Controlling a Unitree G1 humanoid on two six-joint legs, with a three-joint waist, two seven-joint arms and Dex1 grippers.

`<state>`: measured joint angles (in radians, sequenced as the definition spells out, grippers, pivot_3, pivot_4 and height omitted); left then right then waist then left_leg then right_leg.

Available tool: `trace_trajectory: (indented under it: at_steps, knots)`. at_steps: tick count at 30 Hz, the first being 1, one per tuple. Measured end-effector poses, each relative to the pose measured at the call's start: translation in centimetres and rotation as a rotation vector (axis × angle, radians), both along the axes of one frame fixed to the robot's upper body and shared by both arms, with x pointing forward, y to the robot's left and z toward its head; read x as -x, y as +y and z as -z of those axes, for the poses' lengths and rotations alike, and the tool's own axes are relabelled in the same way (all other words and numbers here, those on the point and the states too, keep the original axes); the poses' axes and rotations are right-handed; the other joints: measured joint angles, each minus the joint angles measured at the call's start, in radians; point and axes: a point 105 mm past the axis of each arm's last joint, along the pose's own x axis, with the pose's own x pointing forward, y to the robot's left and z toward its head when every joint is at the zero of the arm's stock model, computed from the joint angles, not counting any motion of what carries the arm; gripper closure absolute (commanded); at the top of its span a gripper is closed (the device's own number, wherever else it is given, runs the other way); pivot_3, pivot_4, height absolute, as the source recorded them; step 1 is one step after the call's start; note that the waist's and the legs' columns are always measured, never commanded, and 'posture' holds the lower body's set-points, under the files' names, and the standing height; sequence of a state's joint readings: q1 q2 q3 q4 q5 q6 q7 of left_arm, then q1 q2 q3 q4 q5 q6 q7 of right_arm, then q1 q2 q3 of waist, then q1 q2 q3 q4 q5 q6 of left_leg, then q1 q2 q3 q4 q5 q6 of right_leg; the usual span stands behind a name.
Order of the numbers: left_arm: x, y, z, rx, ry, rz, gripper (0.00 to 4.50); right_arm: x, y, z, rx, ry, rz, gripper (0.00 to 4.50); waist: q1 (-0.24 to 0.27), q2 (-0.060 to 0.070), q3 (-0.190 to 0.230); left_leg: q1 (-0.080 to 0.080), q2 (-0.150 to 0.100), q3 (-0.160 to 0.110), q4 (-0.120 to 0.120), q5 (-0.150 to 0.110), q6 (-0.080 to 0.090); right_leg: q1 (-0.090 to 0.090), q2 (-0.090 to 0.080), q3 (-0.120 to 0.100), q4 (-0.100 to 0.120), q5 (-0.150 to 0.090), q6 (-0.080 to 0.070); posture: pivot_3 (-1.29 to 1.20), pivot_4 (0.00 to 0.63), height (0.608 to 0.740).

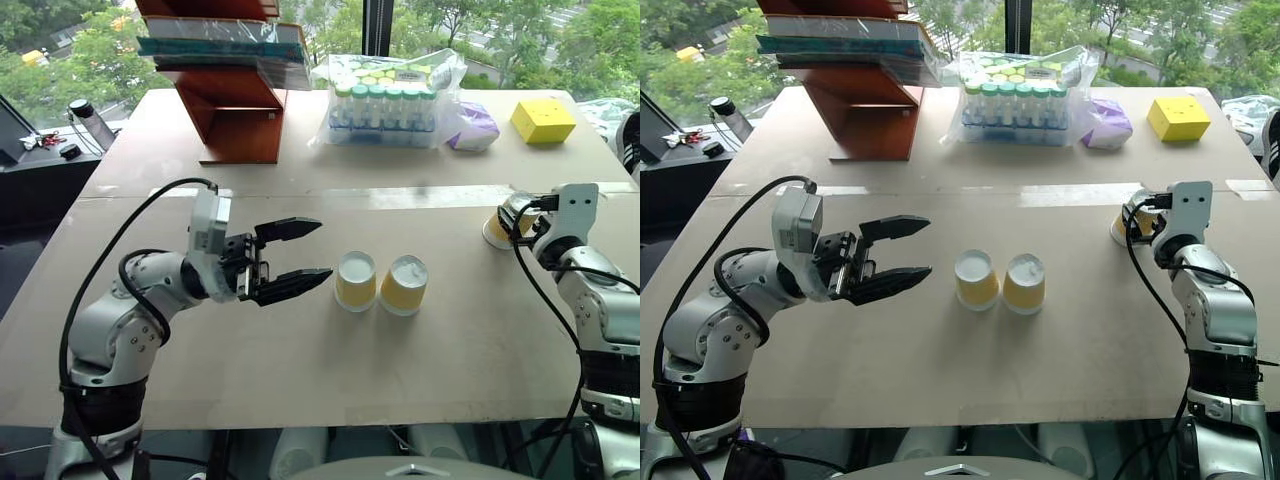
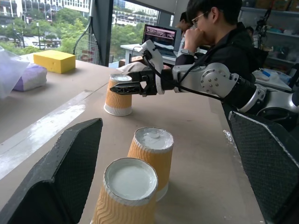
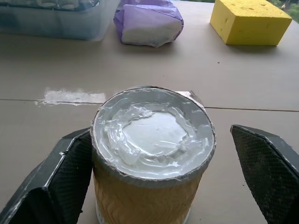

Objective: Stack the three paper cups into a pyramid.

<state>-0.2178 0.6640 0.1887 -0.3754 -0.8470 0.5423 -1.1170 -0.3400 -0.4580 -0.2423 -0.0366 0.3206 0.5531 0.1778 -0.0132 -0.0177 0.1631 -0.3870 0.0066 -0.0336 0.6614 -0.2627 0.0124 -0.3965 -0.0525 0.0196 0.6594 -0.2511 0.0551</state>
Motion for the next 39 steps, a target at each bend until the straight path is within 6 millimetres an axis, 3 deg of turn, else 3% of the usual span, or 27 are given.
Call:
trace_trajectory:
  at_steps: [1,3,10,12,15,18,21,25,34,39]
  knots:
    - [0.0,0.0,0.0,0.001,-0.002,0.000,0.00,0.0,0.1,0.0,-0.001,-0.004,-0.006,1.53,0.000,0.000,0.000,0.000,0.000,0.000,0.000,0.000,0.000,0.000,0.000,0.000,0.000,0.000,0.000,0.00,0.150,0.740]
    - [0.0,0.0,0.0,0.002,-0.007,0.001,0.00,0.0,0.1,0.0,-0.004,-0.006,-0.015,2.35,-0.001,0.000,0.000,0.000,0.000,0.000,0.000,0.000,0.000,0.000,0.000,0.000,0.000,0.000,0.000,0.00,0.150,0.740]
    - [-0.4,0.9,1.0,-0.001,0.023,-0.028,0.00,0.5,0.7,-1.0,0.005,-0.036,-0.086,2.38,-0.002,0.002,0.001,0.000,0.000,0.000,-0.001,0.000,0.000,-0.001,0.000,0.000,0.000,0.000,0.000,0.00,0.150,0.740]
    - [-0.9,1.6,1.7,-0.004,0.049,-0.074,0.00,1.6,2.6,-3.5,0.037,-0.104,-0.213,2.38,-0.003,0.008,0.005,-0.001,0.000,0.001,-0.002,0.000,0.000,-0.002,0.000,0.001,0.000,0.000,0.000,0.00,0.150,0.740]
    - [-1.3,2.1,2.3,-0.016,0.067,-0.106,0.00,4.0,7.2,-8.6,0.056,-0.239,-0.460,2.38,-0.006,0.008,0.005,0.000,0.001,0.000,-0.003,0.000,0.000,-0.002,0.001,0.001,0.000,0.000,0.000,0.00,0.150,0.740]
    - [-1.2,2.2,2.6,-0.027,0.077,-0.112,0.00,7.0,12.3,-10.6,0.080,-0.252,-0.726,2.38,-0.004,0.008,0.005,0.000,0.002,-0.001,-0.003,0.000,0.000,-0.002,0.001,-0.001,-0.001,0.000,0.000,0.00,0.150,0.740]
    - [-1.2,2.2,2.6,-0.037,0.077,-0.110,0.00,9.0,15.8,-9.8,0.094,-0.169,-0.906,2.38,0.000,0.007,0.005,-0.001,0.002,-0.001,-0.003,0.000,0.000,-0.002,-0.001,-0.001,-0.002,0.000,0.000,0.00,0.150,0.740]
    - [-0.6,1.9,2.4,-0.058,0.079,-0.080,0.00,9.8,17.9,-8.8,0.112,-0.080,-1.008,2.38,-0.001,0.006,0.005,-0.003,0.001,-0.001,-0.003,0.000,0.000,-0.002,-0.002,-0.001,-0.003,0.000,0.000,0.00,0.150,0.740]
    - [0.1,3.9,1.4,-0.101,0.080,-0.085,0.00,10.1,19.1,-7.4,0.155,0.007,-1.083,2.38,-0.002,0.006,0.005,-0.010,0.001,-0.002,-0.003,0.000,0.000,-0.011,-0.001,-0.002,-0.002,0.000,0.000,0.00,0.150,0.740]
    - [0.5,4.5,2.0,-0.104,0.110,-0.078,0.00,10.1,19.4,-7.4,0.164,0.015,-1.109,2.38,-0.002,0.006,0.005,-0.011,0.001,-0.001,-0.003,0.000,0.000,-0.011,-0.001,-0.002,-0.002,0.000,0.000,0.00,0.150,0.740]
